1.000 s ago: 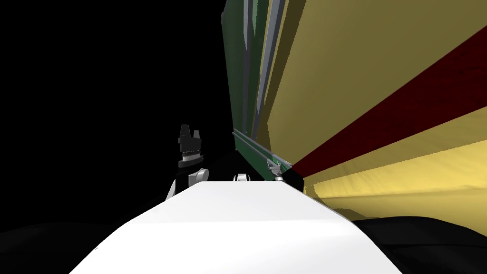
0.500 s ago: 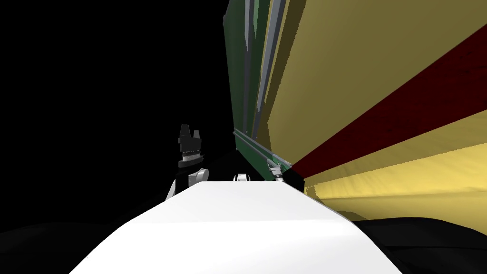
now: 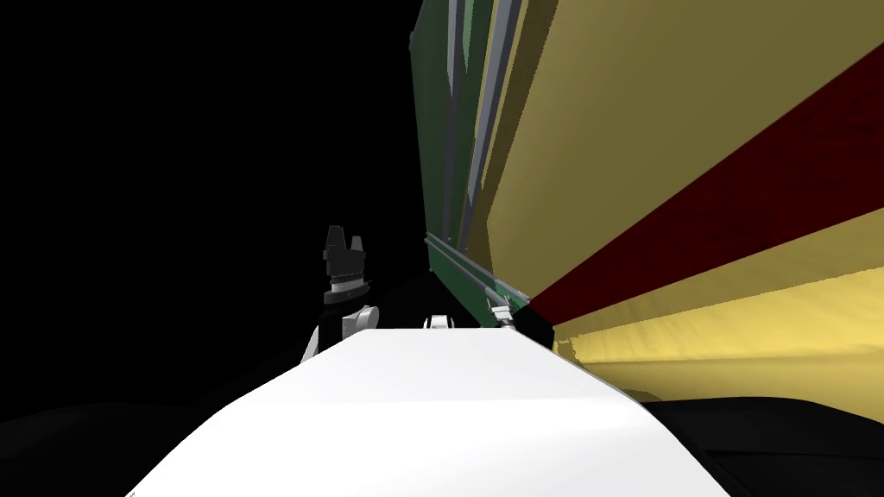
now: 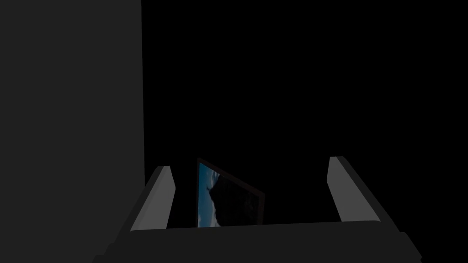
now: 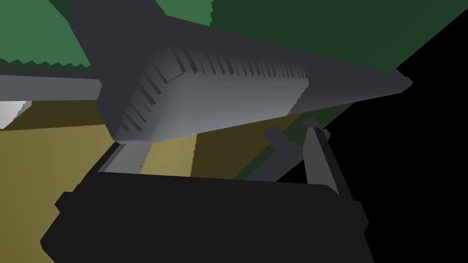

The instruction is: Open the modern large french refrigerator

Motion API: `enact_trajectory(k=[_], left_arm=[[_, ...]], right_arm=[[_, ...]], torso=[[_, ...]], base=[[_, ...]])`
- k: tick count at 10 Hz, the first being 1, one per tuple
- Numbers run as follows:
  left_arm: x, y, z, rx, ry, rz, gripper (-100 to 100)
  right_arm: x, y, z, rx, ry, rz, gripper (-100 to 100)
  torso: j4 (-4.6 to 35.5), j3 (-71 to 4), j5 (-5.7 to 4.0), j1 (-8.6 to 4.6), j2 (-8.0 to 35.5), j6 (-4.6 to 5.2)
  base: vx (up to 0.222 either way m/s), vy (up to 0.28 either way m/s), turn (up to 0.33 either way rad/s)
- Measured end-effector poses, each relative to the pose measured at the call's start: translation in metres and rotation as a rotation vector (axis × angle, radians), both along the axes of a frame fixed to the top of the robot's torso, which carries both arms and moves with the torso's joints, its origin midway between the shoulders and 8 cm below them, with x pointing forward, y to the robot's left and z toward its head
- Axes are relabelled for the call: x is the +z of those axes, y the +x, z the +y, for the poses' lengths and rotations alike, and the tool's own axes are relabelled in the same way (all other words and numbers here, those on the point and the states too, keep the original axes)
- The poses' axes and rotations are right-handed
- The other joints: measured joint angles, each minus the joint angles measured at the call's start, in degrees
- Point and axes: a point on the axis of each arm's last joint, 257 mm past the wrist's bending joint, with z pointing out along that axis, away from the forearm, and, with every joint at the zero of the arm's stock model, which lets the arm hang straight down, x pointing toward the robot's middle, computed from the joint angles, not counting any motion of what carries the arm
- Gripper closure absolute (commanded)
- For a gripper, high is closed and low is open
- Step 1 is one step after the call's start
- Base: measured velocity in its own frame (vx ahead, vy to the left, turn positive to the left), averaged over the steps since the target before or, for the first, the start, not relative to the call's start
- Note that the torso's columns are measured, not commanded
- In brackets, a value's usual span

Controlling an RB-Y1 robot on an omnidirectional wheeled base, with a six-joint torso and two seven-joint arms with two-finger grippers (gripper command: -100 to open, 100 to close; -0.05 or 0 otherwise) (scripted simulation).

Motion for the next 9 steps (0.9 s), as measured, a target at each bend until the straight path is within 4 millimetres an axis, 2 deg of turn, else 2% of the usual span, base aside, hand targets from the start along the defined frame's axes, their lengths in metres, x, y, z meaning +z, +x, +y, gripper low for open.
enact_trajectory(k=[9], left_arm=[[0.0,0.0,0.0,0.0,0.0,0.0,0]], right_arm=[[-0.023,-0.005,-0.025,-0.041,-0.241,0.053,-100]], torso=[[-0.15,0.02,-0.17,-0.25,-0.03,0.16]], base=[[-0.024,-0.005,0.038]])
